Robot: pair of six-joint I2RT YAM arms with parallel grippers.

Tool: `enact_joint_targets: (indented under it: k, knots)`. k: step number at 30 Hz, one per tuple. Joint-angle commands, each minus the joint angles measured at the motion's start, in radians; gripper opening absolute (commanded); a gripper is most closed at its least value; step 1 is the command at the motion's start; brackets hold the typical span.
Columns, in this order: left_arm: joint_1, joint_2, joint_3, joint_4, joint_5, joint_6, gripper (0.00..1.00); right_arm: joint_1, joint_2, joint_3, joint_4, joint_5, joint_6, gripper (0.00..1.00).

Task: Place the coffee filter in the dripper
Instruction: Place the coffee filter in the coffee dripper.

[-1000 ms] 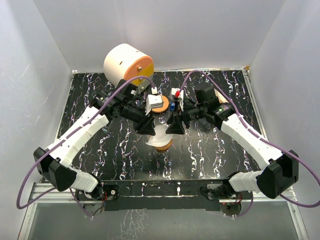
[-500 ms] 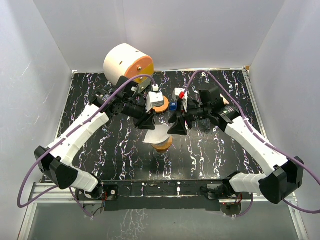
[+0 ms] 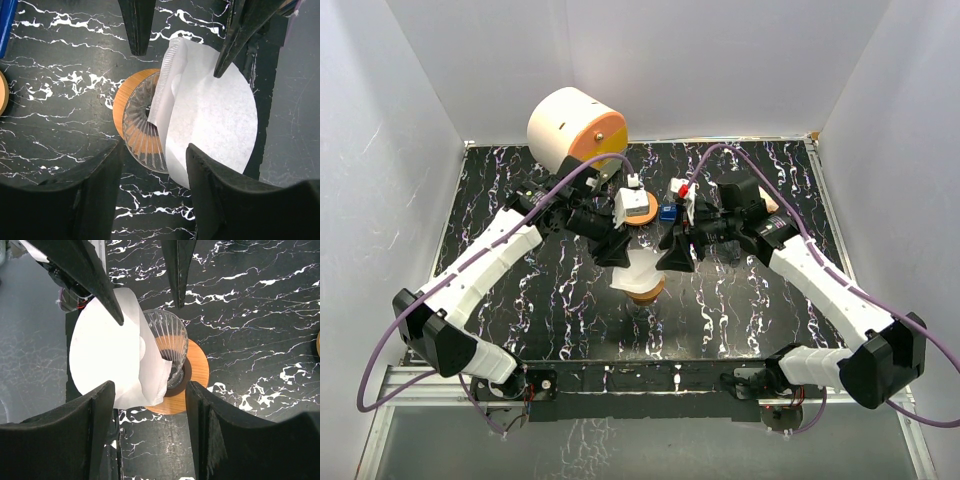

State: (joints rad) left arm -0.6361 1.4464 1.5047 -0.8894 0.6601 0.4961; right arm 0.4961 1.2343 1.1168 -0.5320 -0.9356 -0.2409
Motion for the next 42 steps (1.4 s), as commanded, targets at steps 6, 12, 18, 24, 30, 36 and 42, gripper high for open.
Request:
enact_joint_targets:
  k: [6,12,18,24,30,36,42]
  knots:
    - [-0.004,-0.042,-0.059,0.020,-0.040,0.005,0.55,-0.002,0.018,0.015,0.081,0.026,0.051,0.56]
    - [-0.004,-0.049,-0.100,0.053,-0.050,0.003,0.55,-0.002,0.028,0.007,0.090,0.046,0.065,0.56]
    - [-0.004,-0.061,-0.131,0.093,-0.060,-0.014,0.57,-0.002,0.033,-0.006,0.104,0.074,0.072,0.56]
    - [-0.004,-0.071,-0.156,0.125,-0.092,-0.038,0.63,-0.002,0.042,-0.020,0.117,0.092,0.078,0.56]
    - [-0.004,-0.073,-0.165,0.146,-0.113,-0.051,0.66,-0.002,0.052,-0.030,0.128,0.108,0.083,0.56]
    - [-0.004,-0.073,-0.180,0.158,-0.136,-0.057,0.70,-0.002,0.054,-0.028,0.132,0.108,0.086,0.57]
    - [-0.002,-0.074,-0.204,0.165,-0.162,-0.053,0.75,-0.002,0.053,-0.030,0.134,0.089,0.085,0.57]
